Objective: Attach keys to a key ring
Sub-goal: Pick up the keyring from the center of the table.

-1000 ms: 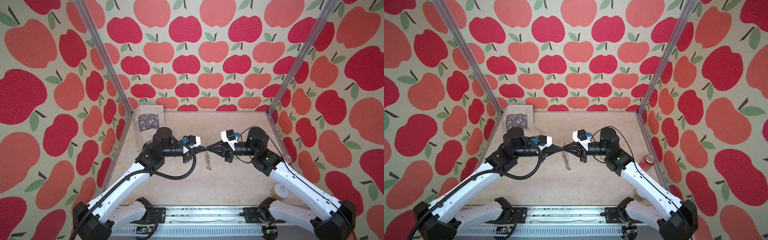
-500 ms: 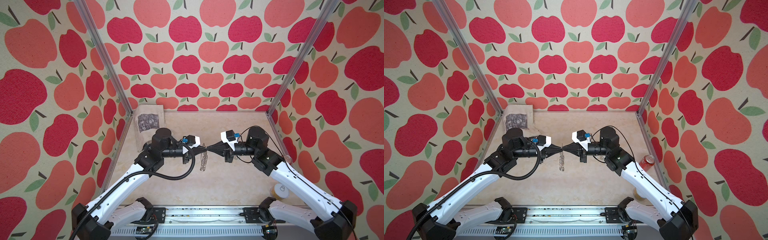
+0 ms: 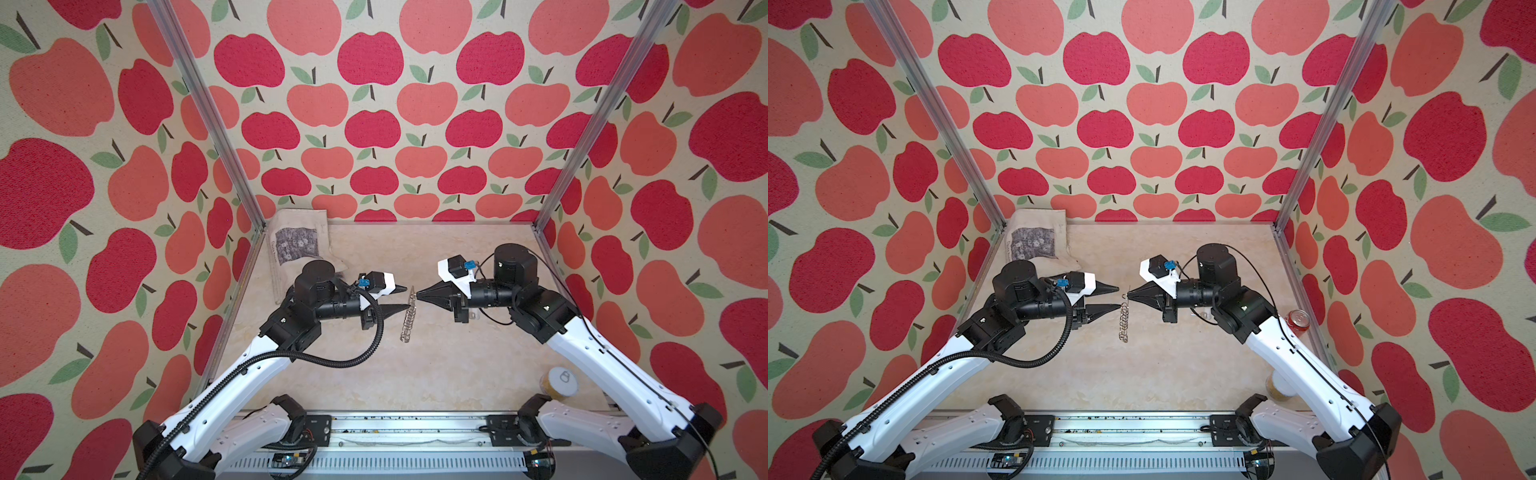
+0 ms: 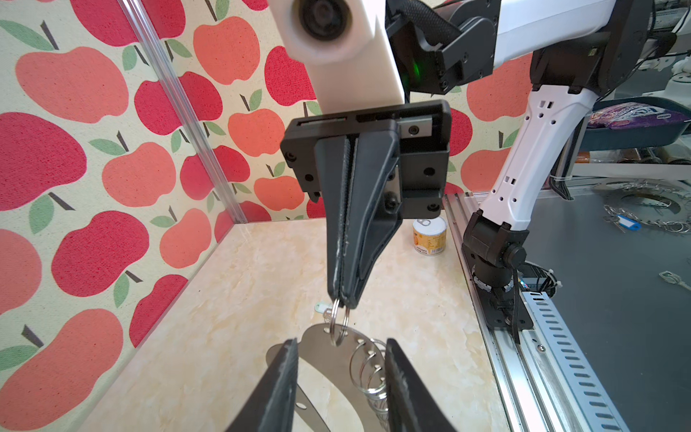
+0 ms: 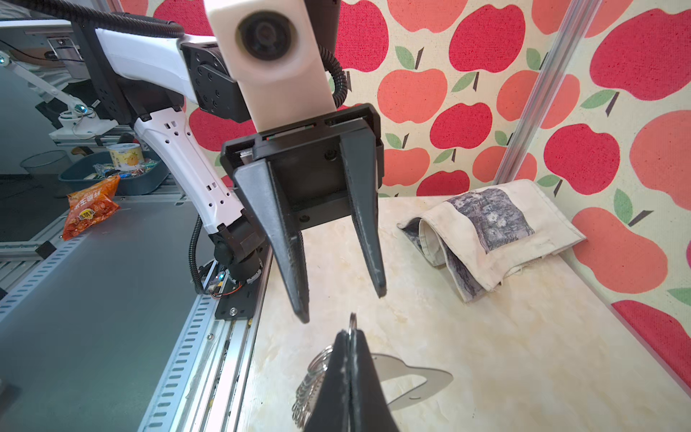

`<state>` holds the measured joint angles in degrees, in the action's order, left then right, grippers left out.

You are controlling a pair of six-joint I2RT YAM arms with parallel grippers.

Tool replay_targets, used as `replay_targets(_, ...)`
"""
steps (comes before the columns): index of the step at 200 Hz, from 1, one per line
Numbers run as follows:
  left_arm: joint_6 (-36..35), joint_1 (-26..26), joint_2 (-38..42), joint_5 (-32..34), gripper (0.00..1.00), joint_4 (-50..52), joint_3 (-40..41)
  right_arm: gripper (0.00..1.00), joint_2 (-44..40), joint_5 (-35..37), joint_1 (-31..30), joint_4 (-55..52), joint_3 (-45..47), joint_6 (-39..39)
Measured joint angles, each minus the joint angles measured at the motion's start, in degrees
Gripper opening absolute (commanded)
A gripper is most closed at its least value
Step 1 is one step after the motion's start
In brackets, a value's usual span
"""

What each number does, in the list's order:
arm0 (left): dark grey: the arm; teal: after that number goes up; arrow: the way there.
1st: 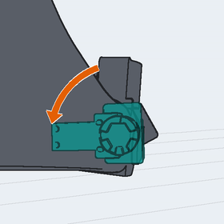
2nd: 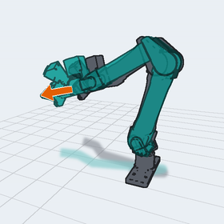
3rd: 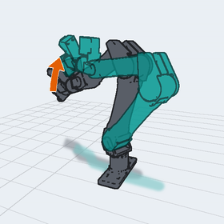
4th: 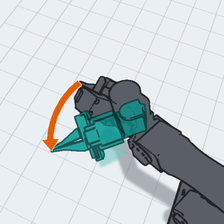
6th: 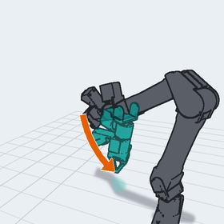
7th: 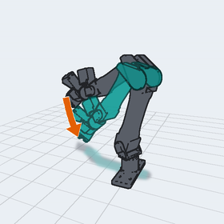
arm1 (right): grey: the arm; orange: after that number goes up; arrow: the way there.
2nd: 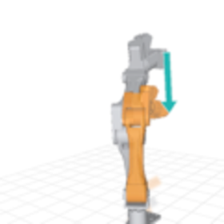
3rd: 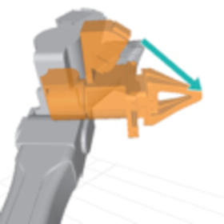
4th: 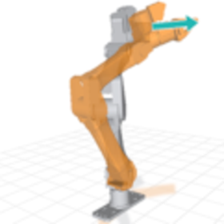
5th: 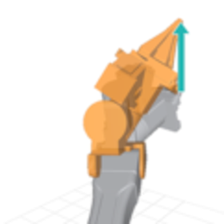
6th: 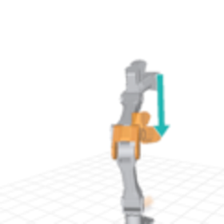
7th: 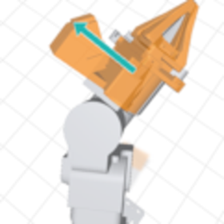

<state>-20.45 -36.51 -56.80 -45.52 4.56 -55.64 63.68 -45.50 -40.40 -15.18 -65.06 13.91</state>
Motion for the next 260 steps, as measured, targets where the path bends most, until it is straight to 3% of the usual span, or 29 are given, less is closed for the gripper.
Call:
replay_targets(191, 0.4, -2.1, -3.3, 0.3, 0.2, -0.1, -1.3, 0.0, 0.5, 0.0, 0.0, -2.6, -0.4, 1.1)
replay_targets(260, 0.4, -2.1, -3.3, 1.3, 0.08, -0.6, -1.3, 0.0, 0.5, 0.0, 0.0, -2.5, -0.4, 1.1)
